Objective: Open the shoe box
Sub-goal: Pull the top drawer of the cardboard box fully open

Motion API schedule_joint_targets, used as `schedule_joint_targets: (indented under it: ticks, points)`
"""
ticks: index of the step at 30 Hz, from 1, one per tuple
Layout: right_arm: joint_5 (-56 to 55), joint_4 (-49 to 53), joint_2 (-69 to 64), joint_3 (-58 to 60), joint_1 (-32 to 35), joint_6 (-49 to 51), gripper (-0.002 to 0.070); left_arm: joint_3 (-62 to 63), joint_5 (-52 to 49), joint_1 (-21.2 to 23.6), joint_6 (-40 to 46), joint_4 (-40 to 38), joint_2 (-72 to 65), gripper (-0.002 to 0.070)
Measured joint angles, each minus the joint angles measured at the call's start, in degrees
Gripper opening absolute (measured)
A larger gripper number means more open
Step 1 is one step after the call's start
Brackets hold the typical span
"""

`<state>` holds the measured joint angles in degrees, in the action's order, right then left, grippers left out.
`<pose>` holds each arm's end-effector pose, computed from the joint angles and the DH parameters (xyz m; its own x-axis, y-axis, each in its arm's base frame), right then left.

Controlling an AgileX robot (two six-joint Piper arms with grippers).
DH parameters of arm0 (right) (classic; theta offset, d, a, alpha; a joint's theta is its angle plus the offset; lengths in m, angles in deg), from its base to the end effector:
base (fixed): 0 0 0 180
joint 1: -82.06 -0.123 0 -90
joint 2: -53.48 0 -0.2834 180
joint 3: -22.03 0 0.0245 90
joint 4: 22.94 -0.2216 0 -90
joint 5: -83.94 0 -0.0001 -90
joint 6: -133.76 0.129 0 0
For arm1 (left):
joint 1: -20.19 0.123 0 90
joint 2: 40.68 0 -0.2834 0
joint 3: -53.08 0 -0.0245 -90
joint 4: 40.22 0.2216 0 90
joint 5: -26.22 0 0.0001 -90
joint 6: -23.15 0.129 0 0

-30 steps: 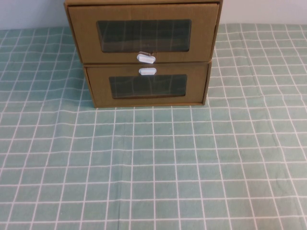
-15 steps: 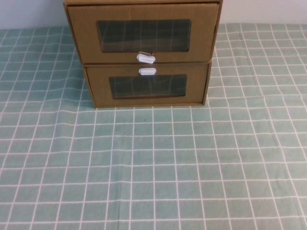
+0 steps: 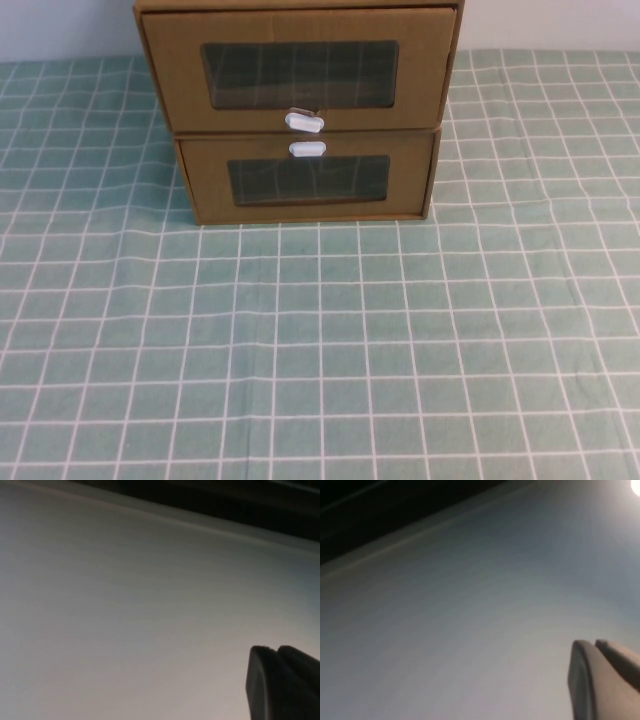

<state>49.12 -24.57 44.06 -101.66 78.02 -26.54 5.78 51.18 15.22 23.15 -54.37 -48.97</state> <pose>-0.0211 -0.0036 0.3934 0.7764 0.4147 -0.4746 -0.3652 0.9098 0.1975 -0.0434 0.0171 0.4189 0.8226 -0.2940 -0.4868 0.2216 0.9540 -0.2017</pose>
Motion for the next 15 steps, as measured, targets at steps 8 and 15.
schedule_joint_targets:
  ticks: [8, 15]
  points:
    - [30.4, -1.2, -16.5, -24.3, 0.0, 4.3, -0.0014, 22.1, -29.1, 0.0, 1.3, 0.2, -16.7, -0.0005]
    - [59.6, 0.3, -34.5, -39.4, 0.0, 2.6, -0.0014, 41.1, -60.8, 0.0, 1.6, 0.5, -39.7, -0.0005]
